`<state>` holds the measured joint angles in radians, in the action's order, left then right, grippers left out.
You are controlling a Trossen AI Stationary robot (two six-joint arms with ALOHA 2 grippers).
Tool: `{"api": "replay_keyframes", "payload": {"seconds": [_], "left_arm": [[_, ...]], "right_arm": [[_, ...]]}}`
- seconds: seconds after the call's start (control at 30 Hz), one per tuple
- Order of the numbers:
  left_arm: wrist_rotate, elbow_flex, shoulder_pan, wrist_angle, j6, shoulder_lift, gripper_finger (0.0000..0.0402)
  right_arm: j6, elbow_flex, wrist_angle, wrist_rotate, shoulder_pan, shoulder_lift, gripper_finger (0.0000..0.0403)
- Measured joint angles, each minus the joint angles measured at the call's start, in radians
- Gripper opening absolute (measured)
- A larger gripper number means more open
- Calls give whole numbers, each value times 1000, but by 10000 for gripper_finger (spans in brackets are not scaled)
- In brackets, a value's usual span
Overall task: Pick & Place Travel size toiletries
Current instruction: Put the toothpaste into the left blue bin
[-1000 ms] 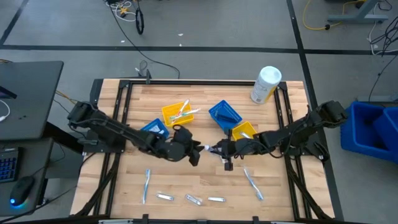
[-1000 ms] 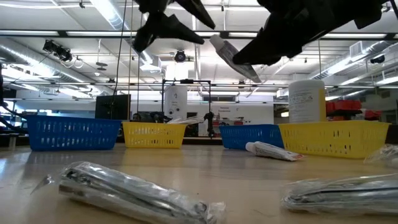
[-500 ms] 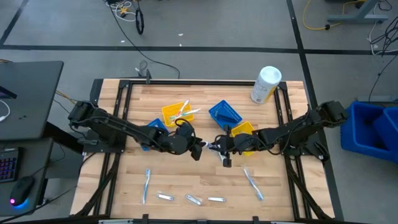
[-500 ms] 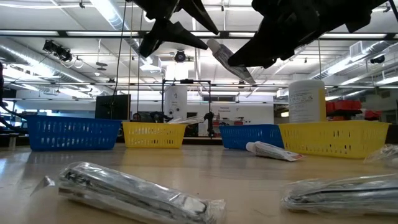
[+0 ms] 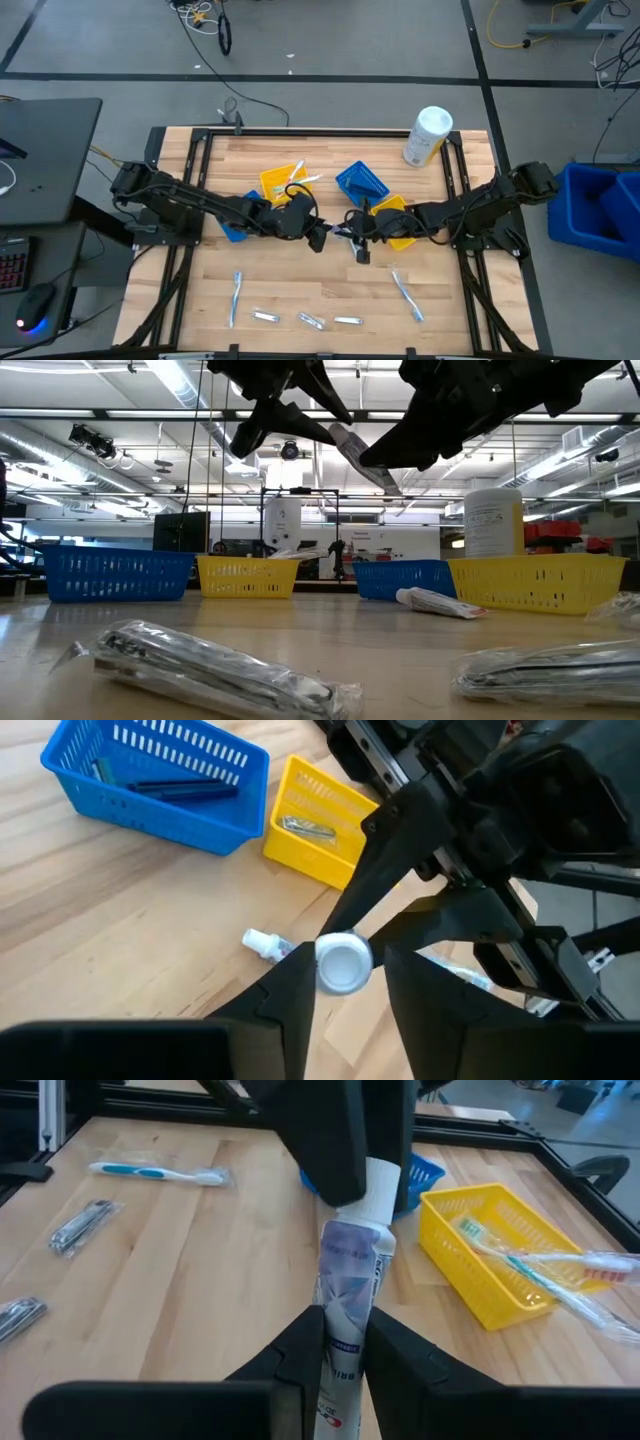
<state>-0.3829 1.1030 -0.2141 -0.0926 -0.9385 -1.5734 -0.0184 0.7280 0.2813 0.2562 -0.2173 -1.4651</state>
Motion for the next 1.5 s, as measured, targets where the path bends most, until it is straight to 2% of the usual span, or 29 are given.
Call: {"api": "replay_keyframes", "payload": {"seconds": [0.27,0.47,0.77,0.9,1.1,1.3,1.5], "left_arm": [[13,0,7,0,11,0,78],[11,0,6,-17,11,1,77],[66,0,1,-187,-12,44,67],[53,0,-8,-319,-46,119,73],[-78,0,-43,-648,-163,244,67],[-144,0,-69,-999,-351,313,72],[-134,0,-72,-1180,-444,314,68]], "right_arm": [[0,0,0,2,3,0,76],[-3,0,-2,2,3,0,83],[-32,0,-40,3,1,0,162],[-83,0,-107,3,0,0,196],[-145,0,-178,2,0,0,220],[-150,0,-179,2,0,0,218],[-150,0,-177,2,0,0,208]]}}
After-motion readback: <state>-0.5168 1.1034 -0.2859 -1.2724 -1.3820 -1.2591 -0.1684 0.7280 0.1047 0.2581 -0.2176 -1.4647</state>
